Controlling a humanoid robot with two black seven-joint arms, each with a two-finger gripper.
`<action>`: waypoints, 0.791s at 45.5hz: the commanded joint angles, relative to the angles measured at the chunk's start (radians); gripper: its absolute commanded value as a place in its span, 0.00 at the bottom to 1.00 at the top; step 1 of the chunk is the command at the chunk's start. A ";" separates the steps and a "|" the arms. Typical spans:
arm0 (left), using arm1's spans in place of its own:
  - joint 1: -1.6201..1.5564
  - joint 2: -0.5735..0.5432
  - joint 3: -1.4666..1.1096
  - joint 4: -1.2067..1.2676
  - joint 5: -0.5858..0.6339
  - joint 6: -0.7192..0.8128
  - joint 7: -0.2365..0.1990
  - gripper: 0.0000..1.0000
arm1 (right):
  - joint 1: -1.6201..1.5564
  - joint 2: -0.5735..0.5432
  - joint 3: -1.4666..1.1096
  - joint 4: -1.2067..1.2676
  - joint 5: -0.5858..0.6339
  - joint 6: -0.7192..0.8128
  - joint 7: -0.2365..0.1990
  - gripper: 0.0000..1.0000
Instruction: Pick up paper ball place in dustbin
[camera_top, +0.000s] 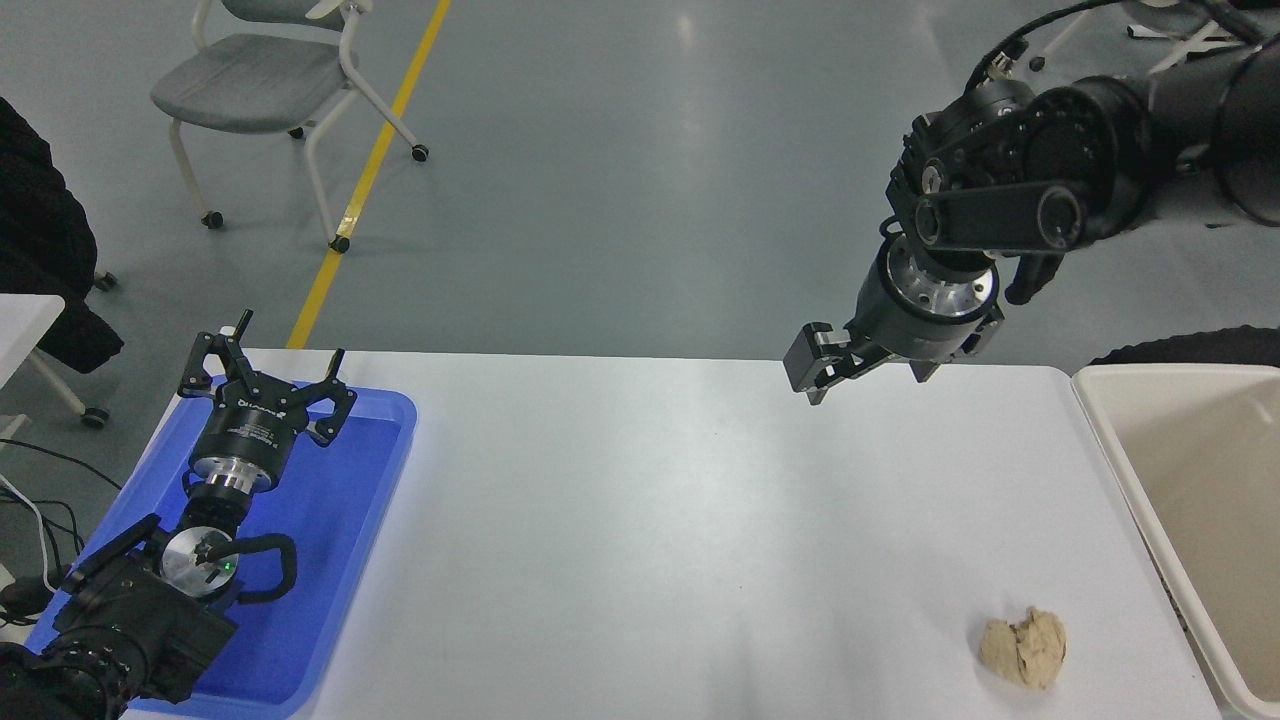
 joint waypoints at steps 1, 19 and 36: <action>0.000 0.000 0.000 0.001 0.000 0.000 0.000 1.00 | -0.129 -0.237 0.006 -0.008 -0.237 -0.034 0.000 1.00; 0.001 0.000 0.000 -0.002 0.000 0.000 0.000 1.00 | -0.419 -0.550 0.204 -0.008 -0.487 -0.072 -0.003 1.00; 0.000 0.000 0.000 0.001 0.000 0.000 0.002 1.00 | -0.696 -0.596 0.402 -0.063 -0.562 -0.126 -0.001 1.00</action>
